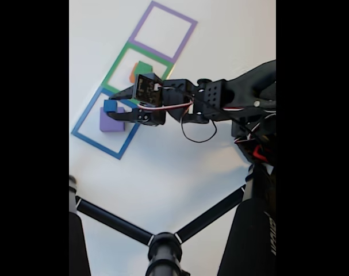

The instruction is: Tower of hanoi

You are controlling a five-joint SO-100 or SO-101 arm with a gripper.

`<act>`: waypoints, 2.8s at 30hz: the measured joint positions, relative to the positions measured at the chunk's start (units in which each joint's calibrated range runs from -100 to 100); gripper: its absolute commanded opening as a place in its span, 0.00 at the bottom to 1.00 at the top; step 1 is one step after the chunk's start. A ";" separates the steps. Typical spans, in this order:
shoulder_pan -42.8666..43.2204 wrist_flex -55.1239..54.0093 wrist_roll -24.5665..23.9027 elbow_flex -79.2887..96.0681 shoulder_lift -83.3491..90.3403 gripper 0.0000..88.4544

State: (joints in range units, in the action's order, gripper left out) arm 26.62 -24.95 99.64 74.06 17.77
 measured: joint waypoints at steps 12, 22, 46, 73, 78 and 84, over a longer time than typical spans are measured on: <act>0.23 -20.96 0.00 0.00 -19.67 0.04; 1.52 -25.23 0.00 -1.95 -25.83 0.06; 1.52 -25.31 0.00 -1.77 -24.15 0.18; -21.42 100.20 0.00 -33.73 42.13 0.03; -27.38 118.98 0.00 -50.73 42.21 0.01; -31.36 124.14 0.36 -59.76 41.79 0.03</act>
State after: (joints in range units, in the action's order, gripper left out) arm -4.74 99.19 100.00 14.30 59.56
